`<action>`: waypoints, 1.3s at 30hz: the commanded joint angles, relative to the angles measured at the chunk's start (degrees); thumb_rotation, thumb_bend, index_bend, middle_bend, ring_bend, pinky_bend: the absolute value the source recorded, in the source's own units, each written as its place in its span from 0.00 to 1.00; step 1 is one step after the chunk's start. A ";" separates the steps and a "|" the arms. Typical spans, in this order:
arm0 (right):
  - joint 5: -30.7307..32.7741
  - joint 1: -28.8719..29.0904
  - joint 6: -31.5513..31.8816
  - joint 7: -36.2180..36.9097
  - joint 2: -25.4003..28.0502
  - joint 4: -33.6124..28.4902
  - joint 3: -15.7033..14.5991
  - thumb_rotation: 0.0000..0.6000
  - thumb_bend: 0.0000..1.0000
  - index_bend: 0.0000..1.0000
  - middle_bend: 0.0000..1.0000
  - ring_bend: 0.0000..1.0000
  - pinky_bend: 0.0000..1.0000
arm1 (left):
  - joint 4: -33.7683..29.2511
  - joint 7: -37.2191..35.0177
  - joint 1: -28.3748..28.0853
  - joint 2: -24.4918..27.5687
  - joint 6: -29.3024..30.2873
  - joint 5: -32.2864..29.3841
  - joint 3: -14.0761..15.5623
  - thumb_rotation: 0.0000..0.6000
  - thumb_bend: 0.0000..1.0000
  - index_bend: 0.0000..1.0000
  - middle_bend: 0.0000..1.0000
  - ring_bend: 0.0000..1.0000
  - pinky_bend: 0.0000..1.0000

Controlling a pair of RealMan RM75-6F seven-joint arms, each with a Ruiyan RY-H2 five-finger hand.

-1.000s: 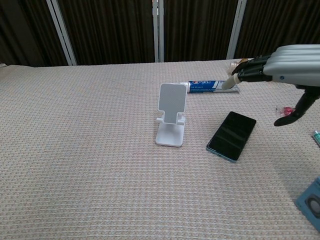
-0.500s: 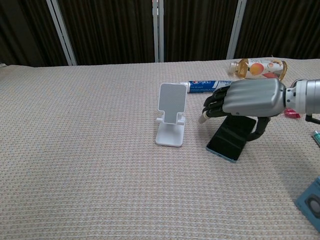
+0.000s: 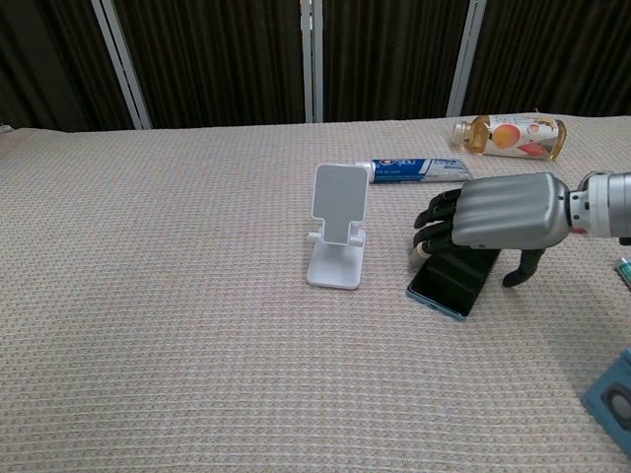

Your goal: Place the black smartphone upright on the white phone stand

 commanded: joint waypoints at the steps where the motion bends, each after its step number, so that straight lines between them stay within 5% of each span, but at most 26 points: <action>1: 0.35 -0.39 0.89 0.66 -0.95 1.44 -0.96 1.00 0.07 0.22 0.20 0.13 0.18 | -0.05 0.14 0.04 -0.07 0.21 -0.07 -0.06 1.00 0.00 0.00 0.00 0.00 0.00; 5: 0.63 -0.69 1.56 1.47 -2.16 3.91 -2.31 1.00 0.09 0.26 0.24 0.16 0.20 | -0.12 0.70 -0.10 -0.30 0.07 -0.12 0.07 1.00 0.00 0.00 0.00 0.00 0.00; 12: 1.35 -1.34 5.89 3.08 -3.84 7.85 -3.22 1.00 0.19 0.49 0.49 0.41 0.32 | -0.26 1.42 -0.22 -0.64 0.10 -0.42 0.10 1.00 0.00 0.00 0.00 0.00 0.00; 21: 2.89 -1.85 12.48 2.46 -3.07 10.58 -3.04 1.00 0.20 0.50 0.54 0.46 0.34 | -0.81 1.36 -0.29 -0.54 0.06 0.16 0.45 1.00 0.00 0.00 0.00 0.00 0.00; 32: 4.96 -0.18 24.97 -14.15 3.27 5.64 1.11 1.00 0.21 0.55 0.58 0.51 0.36 | -0.69 -2.10 0.07 0.94 0.06 1.89 0.90 1.00 0.00 0.00 0.00 0.00 0.00; 39: 5.65 5.50 21.45 -34.95 8.41 -8.21 5.52 1.00 0.22 0.54 0.56 0.50 0.35 | -0.29 -3.94 0.49 1.60 0.62 2.53 0.95 1.00 0.00 0.00 0.00 0.00 0.00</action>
